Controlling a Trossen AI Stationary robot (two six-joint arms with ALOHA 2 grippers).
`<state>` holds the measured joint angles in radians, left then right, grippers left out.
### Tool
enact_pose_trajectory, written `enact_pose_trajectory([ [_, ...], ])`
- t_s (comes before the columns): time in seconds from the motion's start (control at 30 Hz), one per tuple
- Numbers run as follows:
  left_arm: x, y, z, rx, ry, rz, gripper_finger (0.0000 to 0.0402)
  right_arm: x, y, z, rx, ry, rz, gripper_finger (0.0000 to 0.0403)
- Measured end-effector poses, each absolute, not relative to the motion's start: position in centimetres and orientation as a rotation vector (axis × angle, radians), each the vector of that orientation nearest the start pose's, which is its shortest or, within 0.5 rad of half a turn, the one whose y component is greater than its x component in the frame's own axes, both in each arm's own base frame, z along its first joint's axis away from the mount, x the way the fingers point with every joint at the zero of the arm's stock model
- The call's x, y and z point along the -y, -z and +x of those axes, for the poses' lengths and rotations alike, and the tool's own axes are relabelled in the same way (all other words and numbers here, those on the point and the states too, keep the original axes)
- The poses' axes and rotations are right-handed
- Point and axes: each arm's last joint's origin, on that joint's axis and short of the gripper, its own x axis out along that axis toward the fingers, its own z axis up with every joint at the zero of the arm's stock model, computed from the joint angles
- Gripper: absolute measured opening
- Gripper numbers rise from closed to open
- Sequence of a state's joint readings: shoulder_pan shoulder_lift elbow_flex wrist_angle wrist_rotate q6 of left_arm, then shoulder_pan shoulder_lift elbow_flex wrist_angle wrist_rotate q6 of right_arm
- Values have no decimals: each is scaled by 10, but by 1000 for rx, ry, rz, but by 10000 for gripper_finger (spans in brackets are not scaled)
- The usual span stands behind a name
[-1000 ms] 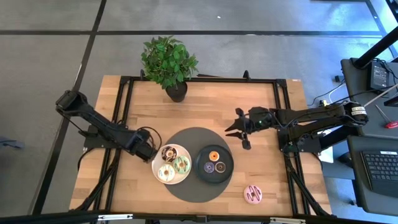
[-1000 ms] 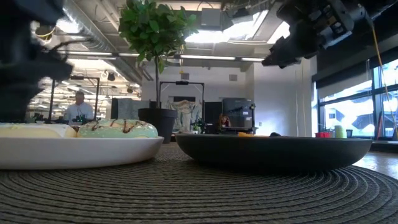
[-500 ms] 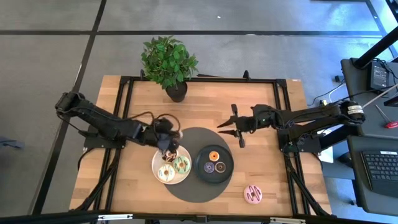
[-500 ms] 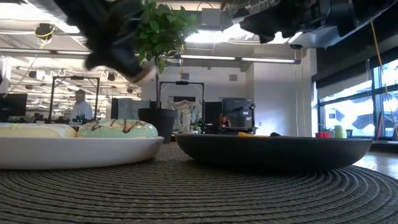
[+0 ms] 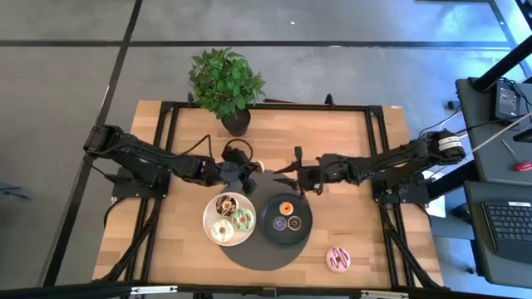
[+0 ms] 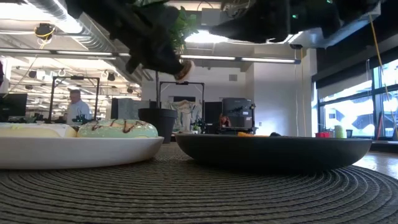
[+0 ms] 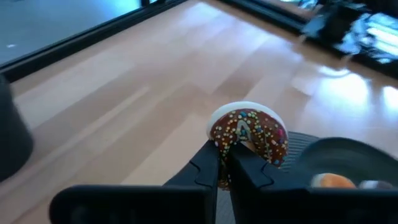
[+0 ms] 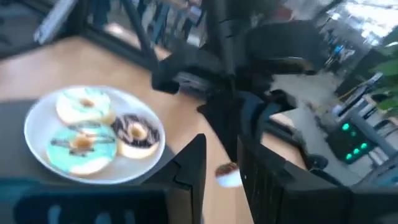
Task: Pick & Place donuts
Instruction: Put the small brown donut on the black plate
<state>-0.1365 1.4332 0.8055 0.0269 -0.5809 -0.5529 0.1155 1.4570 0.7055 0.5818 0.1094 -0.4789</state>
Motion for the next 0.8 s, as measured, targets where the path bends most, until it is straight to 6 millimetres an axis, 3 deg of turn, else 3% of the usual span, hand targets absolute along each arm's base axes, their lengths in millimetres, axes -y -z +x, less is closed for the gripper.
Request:
enact_pose_trajectory([
  [0.23, 21, -215, 294, -444, -555, -339, 16, -32, -224, 339, -383, 36, -539, 94],
  [0.4, 22, -215, 294, -451, -548, -338, 16, -32, -221, 360, -438, 125, -566, 94],
  [0.8, 22, -214, 294, -461, -543, -331, 15, -32, -216, 366, -470, 154, -564, 97],
])
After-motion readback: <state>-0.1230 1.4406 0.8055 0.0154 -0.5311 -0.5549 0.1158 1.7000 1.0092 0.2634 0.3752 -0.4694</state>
